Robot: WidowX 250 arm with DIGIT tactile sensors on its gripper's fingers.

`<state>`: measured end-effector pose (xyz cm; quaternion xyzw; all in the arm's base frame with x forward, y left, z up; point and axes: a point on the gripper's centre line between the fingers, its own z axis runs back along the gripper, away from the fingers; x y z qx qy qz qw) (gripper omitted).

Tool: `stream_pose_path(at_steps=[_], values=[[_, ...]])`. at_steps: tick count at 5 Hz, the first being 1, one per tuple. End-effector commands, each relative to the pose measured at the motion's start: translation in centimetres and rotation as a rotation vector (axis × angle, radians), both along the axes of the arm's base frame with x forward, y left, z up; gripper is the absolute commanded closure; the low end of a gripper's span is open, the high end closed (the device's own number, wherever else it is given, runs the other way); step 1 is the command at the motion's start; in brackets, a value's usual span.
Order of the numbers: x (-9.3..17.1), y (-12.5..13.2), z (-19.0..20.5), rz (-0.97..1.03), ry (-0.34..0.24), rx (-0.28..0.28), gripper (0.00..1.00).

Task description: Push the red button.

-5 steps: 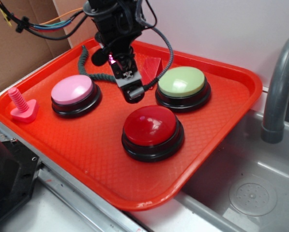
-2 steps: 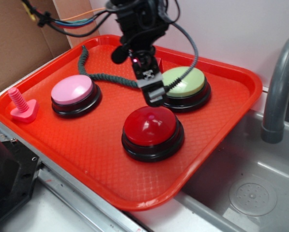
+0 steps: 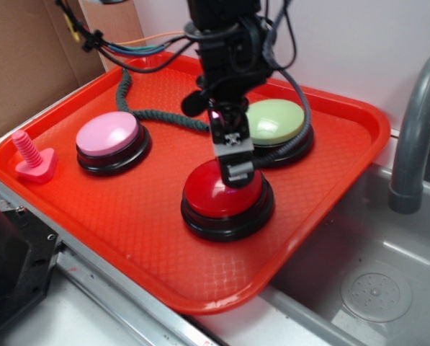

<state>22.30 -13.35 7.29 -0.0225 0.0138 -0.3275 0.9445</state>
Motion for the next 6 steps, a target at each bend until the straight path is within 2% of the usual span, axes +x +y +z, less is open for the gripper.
stream_pose_path(at_steps=[1, 2, 3, 4, 5, 6], values=[[-1.2, -1.9, 1.0, -0.027, 0.123, 0.183, 0.00], [-1.6, -0.9, -1.0, -0.029, 0.136, 0.306, 0.00], [-1.5, -0.4, -2.3, 0.001, 0.096, 0.345, 0.00], [-1.1, -0.4, -3.7, -0.009, 0.045, 0.315, 0.00], [-0.2, -0.2, -1.7, -0.064, -0.073, 0.326, 0.00], [0.3, 0.6, 2.7, -0.037, -0.234, 0.264, 0.00]])
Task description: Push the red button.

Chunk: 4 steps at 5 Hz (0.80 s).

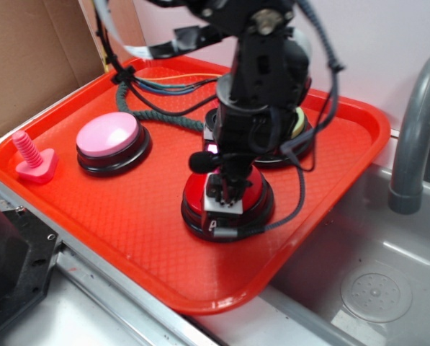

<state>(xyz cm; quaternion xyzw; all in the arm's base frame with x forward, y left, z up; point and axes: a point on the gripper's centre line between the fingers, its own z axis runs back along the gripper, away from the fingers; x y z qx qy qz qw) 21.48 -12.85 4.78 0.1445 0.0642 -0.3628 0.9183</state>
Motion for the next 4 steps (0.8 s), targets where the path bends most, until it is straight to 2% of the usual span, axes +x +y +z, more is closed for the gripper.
stream_pose_path(at_steps=[1, 2, 3, 4], values=[[0.5, 0.8, 6.9, 0.104, -0.217, -0.232, 0.00], [0.3, 1.5, 8.0, 0.161, -0.170, -0.314, 0.00], [0.1, 1.3, 8.9, 0.199, -0.170, -0.404, 0.00], [-0.3, 1.3, 9.3, 0.241, -0.119, -0.414, 0.00]])
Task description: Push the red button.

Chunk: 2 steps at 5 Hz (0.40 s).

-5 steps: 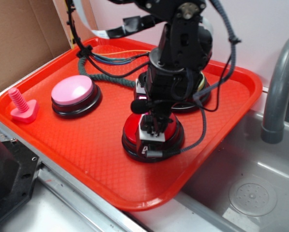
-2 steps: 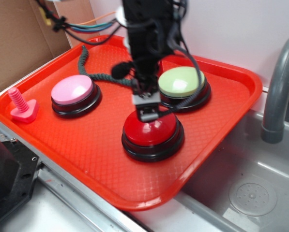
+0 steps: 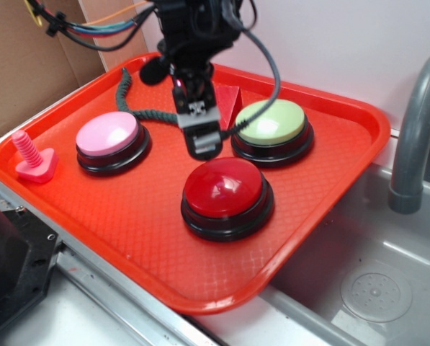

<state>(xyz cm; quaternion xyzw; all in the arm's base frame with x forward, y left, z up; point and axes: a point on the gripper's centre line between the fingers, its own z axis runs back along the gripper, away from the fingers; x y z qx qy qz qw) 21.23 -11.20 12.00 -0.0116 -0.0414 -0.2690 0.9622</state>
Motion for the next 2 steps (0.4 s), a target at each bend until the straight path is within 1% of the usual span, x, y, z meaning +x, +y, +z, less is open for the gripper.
stream_pose_path(at_steps=[1, 2], values=[[-0.06, 0.02, 3.30, 0.056, 0.021, -0.018, 0.00], [0.02, 0.23, 3.67, 0.057, 0.045, -0.019, 0.00]])
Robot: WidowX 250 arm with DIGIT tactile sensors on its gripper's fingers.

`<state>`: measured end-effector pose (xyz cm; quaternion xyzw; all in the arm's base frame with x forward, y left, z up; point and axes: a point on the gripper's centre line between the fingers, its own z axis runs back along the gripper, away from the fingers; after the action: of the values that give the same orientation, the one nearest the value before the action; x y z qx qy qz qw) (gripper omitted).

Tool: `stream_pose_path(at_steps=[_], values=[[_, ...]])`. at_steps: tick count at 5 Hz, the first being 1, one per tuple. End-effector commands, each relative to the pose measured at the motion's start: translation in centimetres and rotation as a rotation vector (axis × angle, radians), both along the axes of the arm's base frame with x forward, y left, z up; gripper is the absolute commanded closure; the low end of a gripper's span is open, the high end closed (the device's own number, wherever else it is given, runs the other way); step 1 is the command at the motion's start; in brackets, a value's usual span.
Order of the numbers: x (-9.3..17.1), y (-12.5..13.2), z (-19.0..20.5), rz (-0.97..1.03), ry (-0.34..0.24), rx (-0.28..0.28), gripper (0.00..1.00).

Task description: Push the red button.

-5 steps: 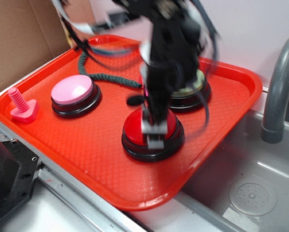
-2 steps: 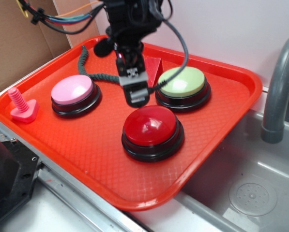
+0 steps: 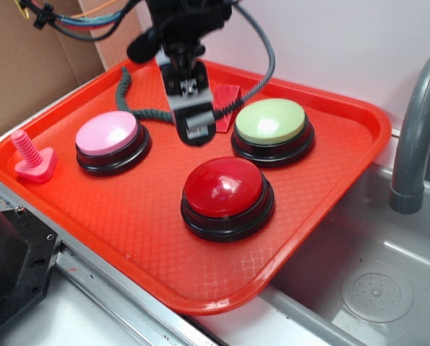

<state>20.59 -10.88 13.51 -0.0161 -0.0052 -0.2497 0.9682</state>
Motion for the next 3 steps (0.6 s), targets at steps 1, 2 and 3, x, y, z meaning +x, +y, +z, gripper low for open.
stream_pose_path(at_steps=[1, 2, 3], values=[[0.60, 0.05, 2.55, 0.014, -0.032, -0.016, 0.00], [0.84, 0.17, 3.22, 0.012, -0.039, -0.012, 0.00], [1.02, 0.21, 3.43, 0.012, -0.038, -0.015, 0.00]])
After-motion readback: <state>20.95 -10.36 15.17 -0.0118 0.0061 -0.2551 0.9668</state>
